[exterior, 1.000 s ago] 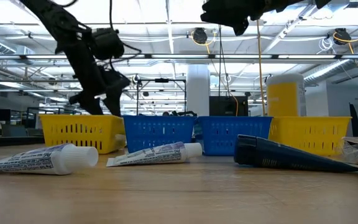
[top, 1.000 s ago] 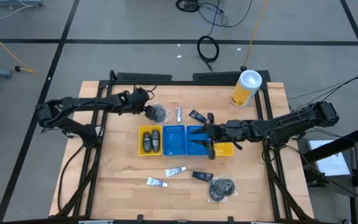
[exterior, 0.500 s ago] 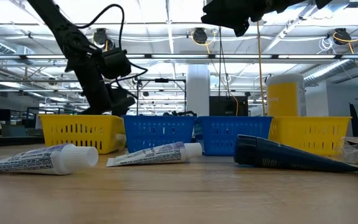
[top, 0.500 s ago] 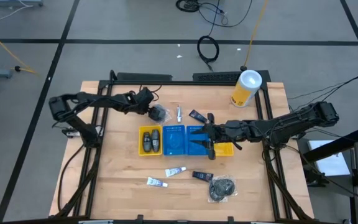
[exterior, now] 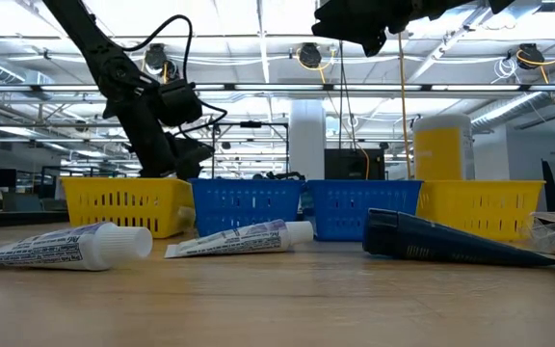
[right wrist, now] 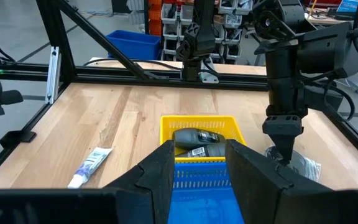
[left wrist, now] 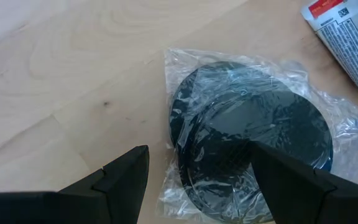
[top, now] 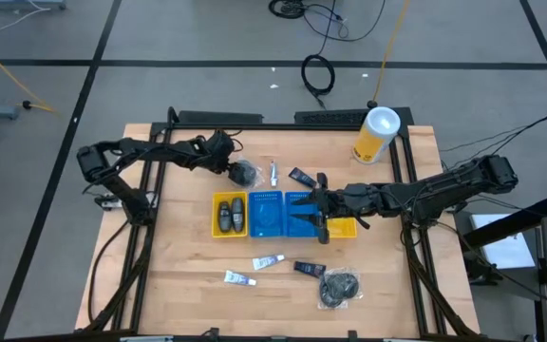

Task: Pick & Place Travel size toiletries
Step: Put the hairbrush into the right blue bin

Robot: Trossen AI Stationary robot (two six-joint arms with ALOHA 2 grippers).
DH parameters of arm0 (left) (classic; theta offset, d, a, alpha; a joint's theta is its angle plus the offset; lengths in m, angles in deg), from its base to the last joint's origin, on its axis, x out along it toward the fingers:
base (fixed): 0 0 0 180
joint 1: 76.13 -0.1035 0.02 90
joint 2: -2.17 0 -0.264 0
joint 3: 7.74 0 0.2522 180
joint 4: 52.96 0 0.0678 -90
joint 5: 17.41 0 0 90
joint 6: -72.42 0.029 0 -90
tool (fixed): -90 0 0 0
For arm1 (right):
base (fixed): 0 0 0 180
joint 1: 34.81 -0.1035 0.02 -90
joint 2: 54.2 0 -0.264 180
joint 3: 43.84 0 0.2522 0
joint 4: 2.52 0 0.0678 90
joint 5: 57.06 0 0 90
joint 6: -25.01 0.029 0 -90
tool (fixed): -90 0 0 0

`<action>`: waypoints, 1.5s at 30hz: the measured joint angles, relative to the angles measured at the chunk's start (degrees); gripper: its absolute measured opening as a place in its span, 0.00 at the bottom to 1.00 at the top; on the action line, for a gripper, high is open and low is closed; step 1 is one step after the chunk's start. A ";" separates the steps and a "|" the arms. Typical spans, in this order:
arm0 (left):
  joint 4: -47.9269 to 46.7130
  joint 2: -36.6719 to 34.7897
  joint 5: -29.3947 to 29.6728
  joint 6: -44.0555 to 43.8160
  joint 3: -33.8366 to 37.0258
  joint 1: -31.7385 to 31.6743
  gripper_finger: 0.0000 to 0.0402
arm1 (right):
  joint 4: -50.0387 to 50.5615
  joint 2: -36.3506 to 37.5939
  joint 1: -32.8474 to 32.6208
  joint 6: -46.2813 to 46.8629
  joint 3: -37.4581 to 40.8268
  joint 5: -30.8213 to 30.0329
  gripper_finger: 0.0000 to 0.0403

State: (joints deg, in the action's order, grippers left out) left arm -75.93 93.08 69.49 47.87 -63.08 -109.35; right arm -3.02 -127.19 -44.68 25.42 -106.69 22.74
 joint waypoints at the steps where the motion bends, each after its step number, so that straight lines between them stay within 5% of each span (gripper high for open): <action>1: -0.02 -0.01 -0.20 0.04 0.00 -0.04 0.68 | 0.00 0.00 0.00 0.00 0.00 0.00 0.33; 7: 0.00 -0.04 -0.71 0.31 0.00 -0.03 0.53 | 0.02 0.00 0.00 0.00 0.00 0.00 0.33; 17: 0.04 -0.11 -0.32 1.57 0.02 -0.10 0.03 | 0.02 0.00 0.00 0.00 0.00 0.00 0.33; 30: -1.08 -4.28 -1.38 1.55 0.13 0.89 0.00 | 0.12 0.00 0.00 0.00 0.00 -0.06 0.33; 45: -3.44 -23.33 1.81 6.33 0.13 6.92 0.00 | 0.41 0.00 0.44 1.95 0.00 -0.16 0.33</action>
State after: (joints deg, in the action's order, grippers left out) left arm -79.37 69.75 71.30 54.19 -62.95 -102.43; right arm -2.61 -127.19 -44.24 27.37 -106.69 22.58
